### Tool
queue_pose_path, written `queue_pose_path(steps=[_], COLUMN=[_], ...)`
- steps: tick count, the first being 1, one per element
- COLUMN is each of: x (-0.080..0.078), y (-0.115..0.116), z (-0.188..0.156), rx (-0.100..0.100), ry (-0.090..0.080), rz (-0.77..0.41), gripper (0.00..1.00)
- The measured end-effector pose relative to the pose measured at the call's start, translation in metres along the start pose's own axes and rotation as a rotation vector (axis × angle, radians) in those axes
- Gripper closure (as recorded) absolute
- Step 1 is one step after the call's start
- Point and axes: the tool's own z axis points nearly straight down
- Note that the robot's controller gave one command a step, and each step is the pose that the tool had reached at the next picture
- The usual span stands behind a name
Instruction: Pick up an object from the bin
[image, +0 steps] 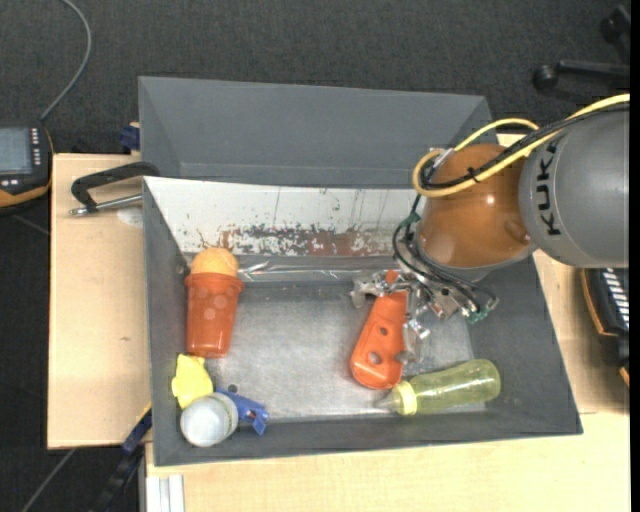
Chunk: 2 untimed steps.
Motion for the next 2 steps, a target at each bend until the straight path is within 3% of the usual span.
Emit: queue_pose_path(steps=[1, 2], x=[0.014, -0.019], y=[-0.010, 0.016], z=[-0.002, 0.010], rx=[0.000, 0.002], ry=[-0.002, -0.006], rz=[0.158, -0.046], gripper=[0.00, 0.00])
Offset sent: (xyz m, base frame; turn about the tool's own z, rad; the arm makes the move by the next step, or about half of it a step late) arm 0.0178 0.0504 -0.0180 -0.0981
